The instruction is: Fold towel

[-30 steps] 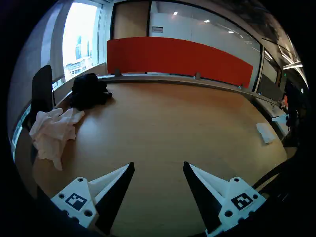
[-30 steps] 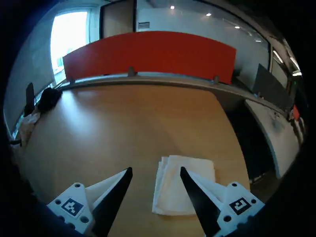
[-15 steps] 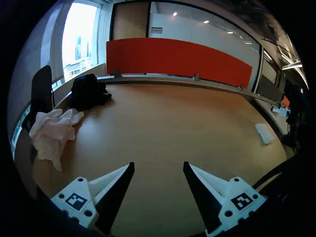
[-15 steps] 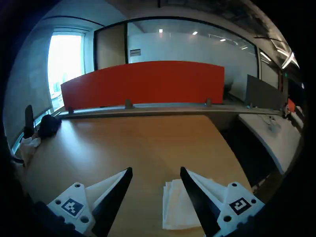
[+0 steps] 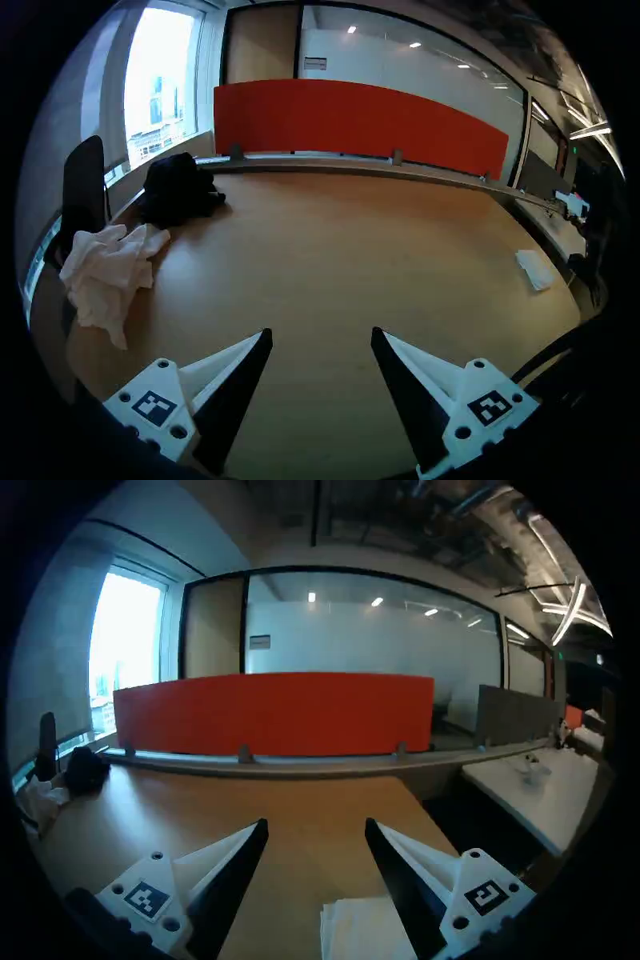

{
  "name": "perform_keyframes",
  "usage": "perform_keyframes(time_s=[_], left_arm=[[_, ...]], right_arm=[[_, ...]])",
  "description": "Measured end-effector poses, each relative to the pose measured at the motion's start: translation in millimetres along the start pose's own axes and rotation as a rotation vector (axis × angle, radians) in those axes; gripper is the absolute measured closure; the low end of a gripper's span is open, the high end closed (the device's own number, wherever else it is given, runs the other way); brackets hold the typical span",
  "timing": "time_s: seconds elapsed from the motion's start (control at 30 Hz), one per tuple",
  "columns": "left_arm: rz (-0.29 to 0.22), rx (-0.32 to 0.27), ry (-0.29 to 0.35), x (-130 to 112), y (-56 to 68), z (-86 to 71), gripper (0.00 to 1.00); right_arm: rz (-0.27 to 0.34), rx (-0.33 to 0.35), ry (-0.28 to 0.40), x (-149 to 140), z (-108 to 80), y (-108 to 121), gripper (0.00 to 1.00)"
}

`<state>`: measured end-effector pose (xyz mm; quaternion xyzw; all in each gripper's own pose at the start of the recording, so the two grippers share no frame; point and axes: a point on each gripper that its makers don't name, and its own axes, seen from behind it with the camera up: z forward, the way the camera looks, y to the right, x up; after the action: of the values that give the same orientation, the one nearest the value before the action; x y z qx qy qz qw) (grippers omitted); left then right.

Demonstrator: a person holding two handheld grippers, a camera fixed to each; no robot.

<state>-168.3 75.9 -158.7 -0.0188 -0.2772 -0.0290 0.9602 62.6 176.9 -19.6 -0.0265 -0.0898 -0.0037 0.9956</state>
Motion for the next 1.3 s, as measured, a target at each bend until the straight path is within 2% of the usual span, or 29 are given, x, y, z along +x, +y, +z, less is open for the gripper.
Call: perform_keyframes(time_s=[0.1,0.2,0.37,0.57,0.97,1.3], left_arm=[[0.000,-0.002,0.002,1,0.3,0.8,0.08],[-0.002,-0.004,0.007,3,0.2,2.2,0.08],[-0.004,-0.006,0.028,12,-1.8,5.0,0.08],[-0.003,-0.004,0.080,35,-8.5,9.5,0.08],[0.000,0.012,0.245,113,-28.6,20.8,0.08],[0.037,0.033,0.386,185,-44.8,27.7,0.08]], right_arm=[[-0.015,-0.004,0.052,18,-1.5,-6,0.04],[-0.012,0.000,0.072,27,-1.8,-11,0.04],[-0.005,0.001,0.081,32,0.0,-17,0.02],[-0.011,0.000,0.082,33,0.9,-27,0.02],[-0.012,0.008,0.088,45,-0.6,-49,0.02],[-0.035,0.021,0.083,48,-4.0,-64,0.00]])
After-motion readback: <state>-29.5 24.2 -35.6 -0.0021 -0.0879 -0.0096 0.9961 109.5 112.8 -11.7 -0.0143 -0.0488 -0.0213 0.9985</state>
